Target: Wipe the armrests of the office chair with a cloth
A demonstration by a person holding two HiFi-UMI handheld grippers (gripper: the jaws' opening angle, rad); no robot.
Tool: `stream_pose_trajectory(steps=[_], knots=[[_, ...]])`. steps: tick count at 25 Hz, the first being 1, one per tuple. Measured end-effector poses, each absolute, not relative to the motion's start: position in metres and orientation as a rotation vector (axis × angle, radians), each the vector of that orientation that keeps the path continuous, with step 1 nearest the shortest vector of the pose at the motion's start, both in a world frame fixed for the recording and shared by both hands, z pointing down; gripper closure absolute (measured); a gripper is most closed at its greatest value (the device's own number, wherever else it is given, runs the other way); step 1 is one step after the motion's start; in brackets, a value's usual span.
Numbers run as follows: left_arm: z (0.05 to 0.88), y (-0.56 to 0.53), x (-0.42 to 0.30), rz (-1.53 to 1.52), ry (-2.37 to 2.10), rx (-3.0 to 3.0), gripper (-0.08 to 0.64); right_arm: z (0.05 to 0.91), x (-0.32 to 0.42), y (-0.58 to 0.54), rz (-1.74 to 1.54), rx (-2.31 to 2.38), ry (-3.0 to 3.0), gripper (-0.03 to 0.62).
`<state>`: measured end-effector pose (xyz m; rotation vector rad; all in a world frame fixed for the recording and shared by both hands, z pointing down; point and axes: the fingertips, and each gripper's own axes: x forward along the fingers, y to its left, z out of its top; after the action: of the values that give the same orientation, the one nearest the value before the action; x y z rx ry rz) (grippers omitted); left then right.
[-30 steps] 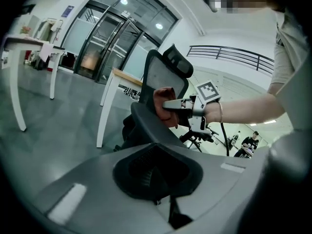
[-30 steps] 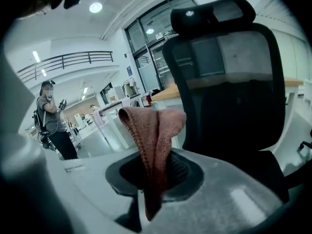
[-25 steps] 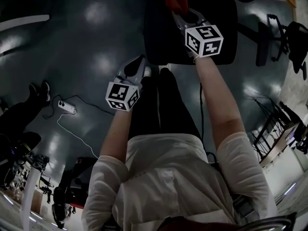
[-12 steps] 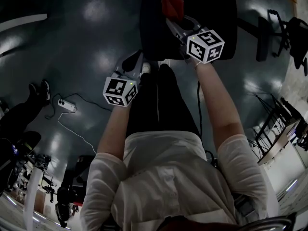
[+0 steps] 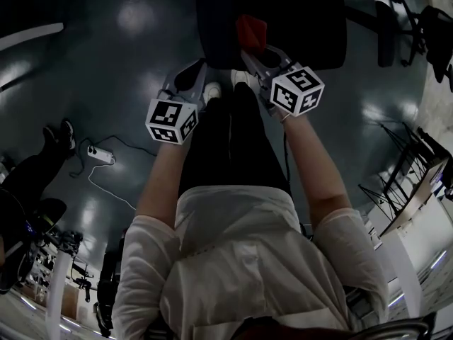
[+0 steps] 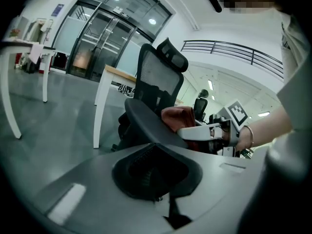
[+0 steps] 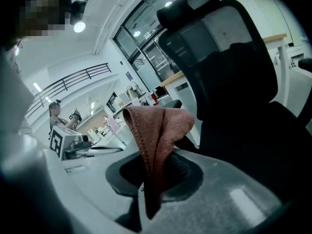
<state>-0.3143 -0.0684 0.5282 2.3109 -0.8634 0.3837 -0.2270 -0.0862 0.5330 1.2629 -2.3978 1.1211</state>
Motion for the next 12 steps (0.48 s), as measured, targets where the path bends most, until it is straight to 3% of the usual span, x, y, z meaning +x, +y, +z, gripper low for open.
stream_pose_trajectory(steps=[12], knots=[[0.528, -0.07, -0.312, 0.375, -0.821, 2.346, 0.554, 0.545, -0.264, -0.01, 1.217, 1.363, -2.215, 0.546]])
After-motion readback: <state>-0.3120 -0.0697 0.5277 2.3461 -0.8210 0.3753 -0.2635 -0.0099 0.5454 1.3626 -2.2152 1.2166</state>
